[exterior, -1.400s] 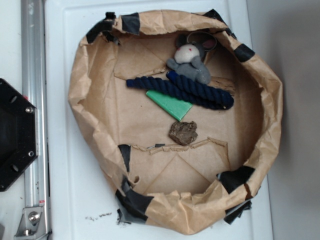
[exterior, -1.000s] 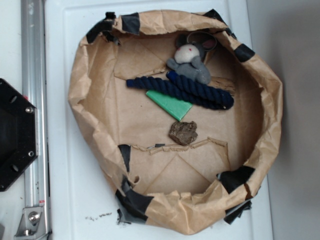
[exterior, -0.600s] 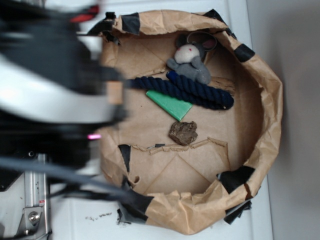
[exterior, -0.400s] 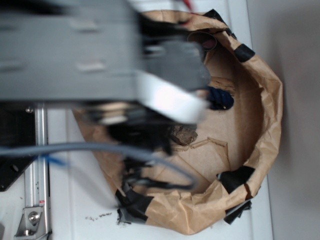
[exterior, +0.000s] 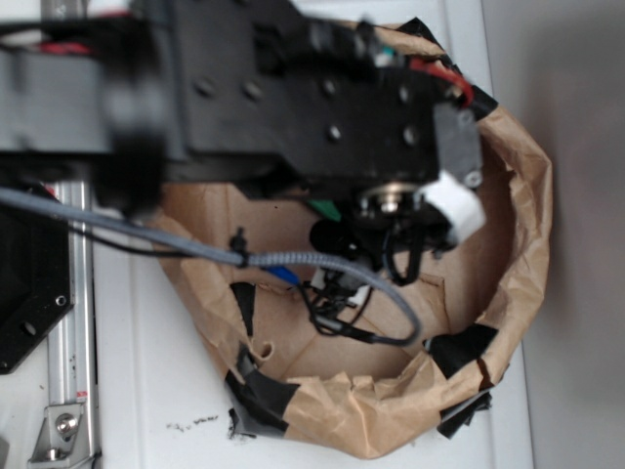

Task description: Grab the rock.

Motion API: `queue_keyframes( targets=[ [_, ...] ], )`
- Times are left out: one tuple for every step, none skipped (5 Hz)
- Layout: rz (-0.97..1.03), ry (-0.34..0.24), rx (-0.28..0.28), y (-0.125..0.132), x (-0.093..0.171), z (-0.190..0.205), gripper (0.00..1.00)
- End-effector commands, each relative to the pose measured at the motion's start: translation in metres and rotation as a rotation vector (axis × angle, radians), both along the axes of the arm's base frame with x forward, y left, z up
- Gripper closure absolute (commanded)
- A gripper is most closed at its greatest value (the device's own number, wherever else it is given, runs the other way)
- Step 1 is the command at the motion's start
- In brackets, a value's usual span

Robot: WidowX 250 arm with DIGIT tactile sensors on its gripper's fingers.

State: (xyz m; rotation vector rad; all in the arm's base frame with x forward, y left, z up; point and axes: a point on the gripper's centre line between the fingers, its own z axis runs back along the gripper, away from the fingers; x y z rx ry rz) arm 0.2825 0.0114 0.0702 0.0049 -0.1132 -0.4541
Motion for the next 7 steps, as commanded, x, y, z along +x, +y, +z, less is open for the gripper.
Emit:
queue_keyframes(
  targets=[
    [-0.119, -0.019, -0.068, -0.043, 0.002, -0.033, 0.0],
    [-0.119, -0.001, -0.061, -0.055, 0.003, -0.038, 0.22],
    [-0.103, 0.024, -0.091, -0.062, -0.001, -0.037, 1.0],
    [-0.09, 0.032, -0.068, -0.068, -0.003, -0.037, 1.0],
    [-0.013, -0.026, -0.023, -0.059, -0.007, -0.002, 1.0],
    [0.228, -0.16, -0.144, -0.037, -0.02, 0.048, 1.0],
    [0.298, -0.172, -0.166, -0.036, -0.015, 0.098, 1.0]
  ],
)
